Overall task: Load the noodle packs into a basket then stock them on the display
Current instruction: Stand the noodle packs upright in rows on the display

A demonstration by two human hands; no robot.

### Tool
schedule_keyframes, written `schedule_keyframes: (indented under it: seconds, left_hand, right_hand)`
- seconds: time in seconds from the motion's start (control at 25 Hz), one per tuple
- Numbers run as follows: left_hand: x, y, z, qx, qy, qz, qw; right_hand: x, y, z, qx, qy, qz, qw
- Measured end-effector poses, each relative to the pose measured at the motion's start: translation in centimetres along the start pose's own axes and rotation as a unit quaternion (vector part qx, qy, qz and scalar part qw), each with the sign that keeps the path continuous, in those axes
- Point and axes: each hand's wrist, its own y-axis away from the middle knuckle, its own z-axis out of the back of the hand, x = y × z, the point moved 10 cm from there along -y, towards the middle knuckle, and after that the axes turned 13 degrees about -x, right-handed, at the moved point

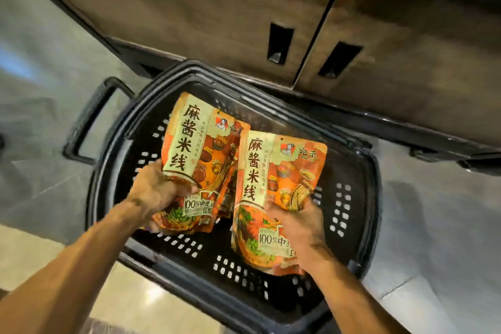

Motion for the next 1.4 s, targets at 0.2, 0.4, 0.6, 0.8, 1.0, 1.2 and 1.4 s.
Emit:
schedule_keyframes:
  seconds: [0.2,0.4,0.6,0.8,1.0,1.2,1.4]
  left_hand:
    - [-8.2,8.7,9.5,-0.042,0.026,-0.053,0.997]
    - [-17.0,17.7,20.2,-0.103,0.108,-0.088,0.985]
    - [-27.3,27.0,29.4,-0.147,0.221,-0.127,0.956]
    - [-36.1,37.5,35.5,-0.154,0.266,-0.202,0.93]
    - [-43.0,47.6,38.6,-0.161,0.296,-0.268,0.903]
    - [-48.1,54.1,40.4,-0.13,0.313,-0.338,0.878]
    - [-55.0,60.1,37.3,-0.081,0.31,-0.417,0.851]
  right_hand:
    - [12.2,8.2,2.6,0.03,-0.005,0.066,0.997]
    - [27.9,17.2,3.9,0.051,-0.008,0.157,0.986]
    - [43.0,27.5,6.4,0.085,-0.07,0.246,0.963]
    - [54.3,37.9,11.3,0.114,-0.099,0.316,0.937]
    - [61.3,46.7,17.9,0.105,-0.107,0.37,0.917]
    - [64.8,53.1,24.3,0.076,-0.129,0.426,0.892]
    - [65.7,56.2,33.1,0.021,-0.166,0.463,0.87]
